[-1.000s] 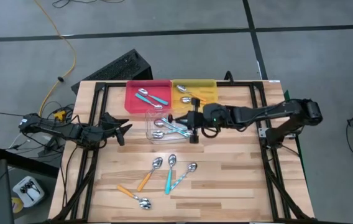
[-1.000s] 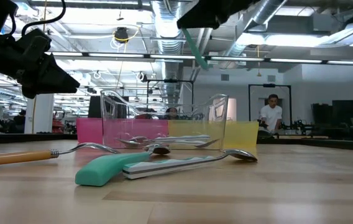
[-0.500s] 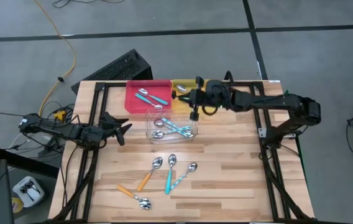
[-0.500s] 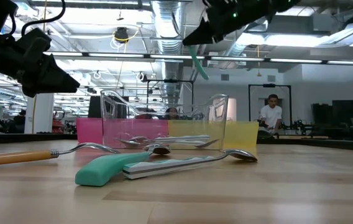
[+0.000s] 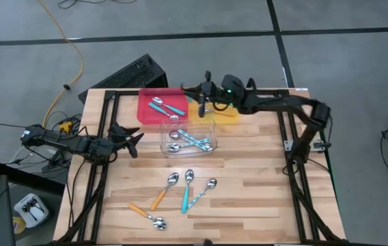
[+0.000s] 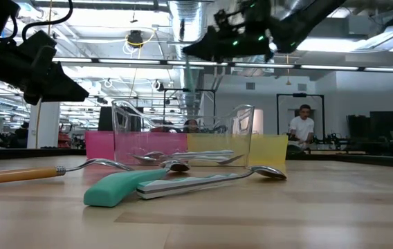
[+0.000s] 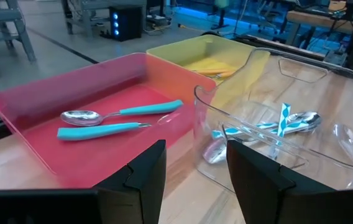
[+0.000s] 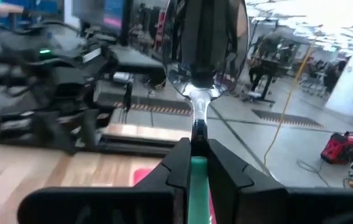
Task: Sort silverware by color (type)
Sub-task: Put the light green spoon into the red bin
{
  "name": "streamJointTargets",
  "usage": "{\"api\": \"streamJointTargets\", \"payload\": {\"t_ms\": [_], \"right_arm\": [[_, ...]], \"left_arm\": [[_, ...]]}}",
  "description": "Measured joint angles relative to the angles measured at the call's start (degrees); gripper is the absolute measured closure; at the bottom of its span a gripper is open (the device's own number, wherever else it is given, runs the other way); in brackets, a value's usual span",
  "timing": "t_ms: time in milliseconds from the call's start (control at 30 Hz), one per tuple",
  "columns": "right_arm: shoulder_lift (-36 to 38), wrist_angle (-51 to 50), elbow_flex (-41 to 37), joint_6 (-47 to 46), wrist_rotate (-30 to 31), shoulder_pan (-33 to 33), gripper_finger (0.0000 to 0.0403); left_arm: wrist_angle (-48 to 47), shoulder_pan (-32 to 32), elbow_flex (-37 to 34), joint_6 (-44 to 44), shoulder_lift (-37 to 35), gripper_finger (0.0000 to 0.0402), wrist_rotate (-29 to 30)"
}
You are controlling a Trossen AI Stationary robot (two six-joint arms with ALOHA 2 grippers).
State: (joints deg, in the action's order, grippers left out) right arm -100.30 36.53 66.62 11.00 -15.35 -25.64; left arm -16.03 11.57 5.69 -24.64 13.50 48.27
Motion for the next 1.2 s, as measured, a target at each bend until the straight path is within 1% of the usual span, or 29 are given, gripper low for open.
{"api": "streamJointTargets", "payload": {"t_ms": [100,167,300,433,500,600,733,833,967,1133,1200], "right_arm": [[-5.65,-0.44,6.38,-4.18,0.02,-0.58,0.0344],[-9.21,-3.88,11.82,-6.78,0.02,-0.93,0.0344],[-15.95,-17.53,24.6,-7.6,0.13,-1.48,0.0344],[-21.18,-31.45,36.33,-7.56,0.32,-1.54,0.0344],[-23.83,-37.24,40.75,-7.16,0.3,-1.5,0.0344],[-27.73,-43.42,45.74,-6.23,0.63,-1.08,0.0344],[-31.66,-46.11,49.98,-7.43,1.85,-0.46,0.0344],[-33.45,-48.25,51.46,-9.41,3.1,-0.23,0.0344],[-34.31,-50.15,51.81,-13.96,4.97,-0.23,0.0344],[-35.36,-50.63,51.84,-17.41,9.55,0.38,0.0344],[-36.86,-49.4,51.84,-18.41,11.1,0.67,0.0344]], "left_arm": [[0.02,0.0,0.0,-0.02,0.0,0.0248,-0.51],[0.02,0.0,0.0,-0.04,0.0,0.0248,-0.54],[0.0,0.0,0.0,-0.04,0.0,0.0248,-0.59],[0.0,0.0,0.0,-0.07,0.0,0.0248,-1.09],[-0.02,0.02,0.0,-0.07,0.0,0.0248,-1.17],[-0.04,0.0,0.01,-0.08,0.0,0.0248,-1.28],[-0.07,0.0,0.02,-0.11,0.0,0.0248,-1.35],[-0.1,0.02,0.02,-0.7,0.0,0.0248,-1.46],[-0.13,0.02,0.02,-1.04,0.02,0.0248,-1.44],[-0.13,0.02,0.02,-0.87,0.02,0.0248,-1.02],[-0.15,0.02,0.02,-0.96,0.0,0.0248,-1.0]]}}
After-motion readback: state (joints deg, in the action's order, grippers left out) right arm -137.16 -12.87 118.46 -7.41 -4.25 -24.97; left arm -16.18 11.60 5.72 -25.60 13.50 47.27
